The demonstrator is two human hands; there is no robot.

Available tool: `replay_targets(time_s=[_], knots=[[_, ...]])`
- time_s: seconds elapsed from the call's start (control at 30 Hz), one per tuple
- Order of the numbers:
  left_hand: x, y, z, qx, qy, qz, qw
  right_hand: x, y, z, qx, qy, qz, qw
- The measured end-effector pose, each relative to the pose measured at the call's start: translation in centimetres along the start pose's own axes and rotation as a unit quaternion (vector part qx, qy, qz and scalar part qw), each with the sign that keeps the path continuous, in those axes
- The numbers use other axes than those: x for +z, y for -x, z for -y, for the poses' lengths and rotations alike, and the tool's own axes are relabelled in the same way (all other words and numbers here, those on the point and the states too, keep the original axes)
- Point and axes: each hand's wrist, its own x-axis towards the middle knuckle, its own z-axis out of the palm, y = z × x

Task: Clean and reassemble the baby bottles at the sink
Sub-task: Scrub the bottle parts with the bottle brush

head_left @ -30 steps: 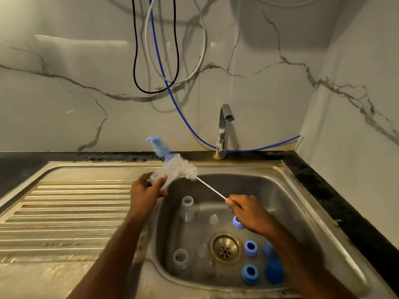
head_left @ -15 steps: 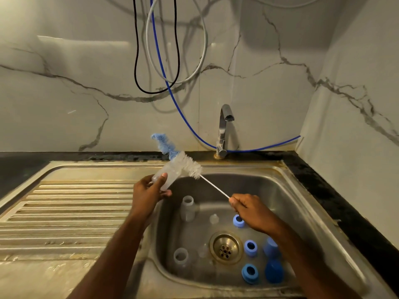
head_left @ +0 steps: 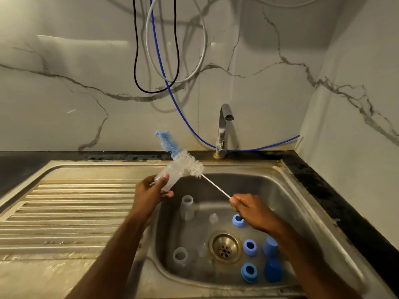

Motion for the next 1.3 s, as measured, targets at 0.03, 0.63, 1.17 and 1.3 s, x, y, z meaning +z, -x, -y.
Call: replay_targets(time_s=[0.03, 0.63, 1.17, 1.3], knots=[[0.4, 0.4, 0.0, 0.011, -0.025, 0.026, 0.999, 0.4, 0.0, 0.3, -0.004, -0.002, -0.001, 1.0], [1.3, 1.0, -0.5, -0.137, 0.111, 0.119, 0.977, 0.6, -0.2, 1.3, -0.022, -0.052, -0.042, 0.998], [-0.5, -0.5, 0.6, 0.028, -0.032, 0.018, 0.999, -0.4, 0.1, -0.7, -0.023, -0.024, 0.017, 0.999], [0.2, 0.2, 0.6, 0.032, -0.064, 0.028, 0.997, 0.7, 0.1, 0.1, -0.027, -0.012, 0.007, 1.0]])
